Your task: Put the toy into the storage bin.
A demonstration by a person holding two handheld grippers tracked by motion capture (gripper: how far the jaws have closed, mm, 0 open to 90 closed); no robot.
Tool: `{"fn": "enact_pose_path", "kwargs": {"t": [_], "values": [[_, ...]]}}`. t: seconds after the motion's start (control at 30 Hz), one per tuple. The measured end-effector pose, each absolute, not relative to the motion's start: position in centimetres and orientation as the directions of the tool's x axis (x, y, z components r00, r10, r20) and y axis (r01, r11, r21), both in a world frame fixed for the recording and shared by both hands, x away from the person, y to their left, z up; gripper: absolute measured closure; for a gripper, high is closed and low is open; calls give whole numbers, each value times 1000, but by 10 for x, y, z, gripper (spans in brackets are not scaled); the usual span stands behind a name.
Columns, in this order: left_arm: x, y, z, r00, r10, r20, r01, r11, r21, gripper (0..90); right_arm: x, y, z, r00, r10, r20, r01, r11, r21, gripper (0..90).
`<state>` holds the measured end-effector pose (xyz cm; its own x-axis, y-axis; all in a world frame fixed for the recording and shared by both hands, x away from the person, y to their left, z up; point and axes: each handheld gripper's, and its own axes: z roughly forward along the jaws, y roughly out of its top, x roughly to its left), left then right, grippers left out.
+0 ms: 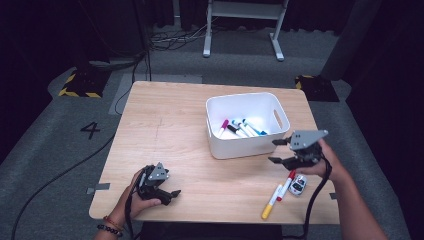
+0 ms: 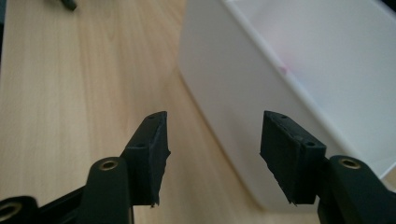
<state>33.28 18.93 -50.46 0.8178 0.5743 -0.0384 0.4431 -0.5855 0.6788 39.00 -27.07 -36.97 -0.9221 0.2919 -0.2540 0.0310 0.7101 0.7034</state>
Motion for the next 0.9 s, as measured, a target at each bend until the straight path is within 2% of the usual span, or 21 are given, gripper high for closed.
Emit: {"fn": "enact_pose_path", "kwargs": {"t": [0.13, 0.33, 0.47, 0.57, 0.9], "values": [[333, 190, -504, 820, 572, -27, 435, -591, 680, 132, 363, -278, -405, -941, 245, -235, 27, 744, 668, 397], [333, 190, -504, 821, 571, -27, 434, -593, 679, 132, 341, -279, -440, -977, 153, -149, 21, 765, 644, 386], [333, 190, -504, 820, 572, -27, 435, -591, 680, 132, 332, -279, -453, -992, 61, -114, -24, 777, 629, 394], [333, 190, -504, 820, 572, -28, 435, -591, 680, 132, 326, -277, -458, -995, 32, -99, -38, 775, 631, 399], [333, 190, -504, 820, 572, -27, 435, -591, 680, 132, 320, -267, -472, -995, 8, -103, -54, 810, 583, 466]]}}
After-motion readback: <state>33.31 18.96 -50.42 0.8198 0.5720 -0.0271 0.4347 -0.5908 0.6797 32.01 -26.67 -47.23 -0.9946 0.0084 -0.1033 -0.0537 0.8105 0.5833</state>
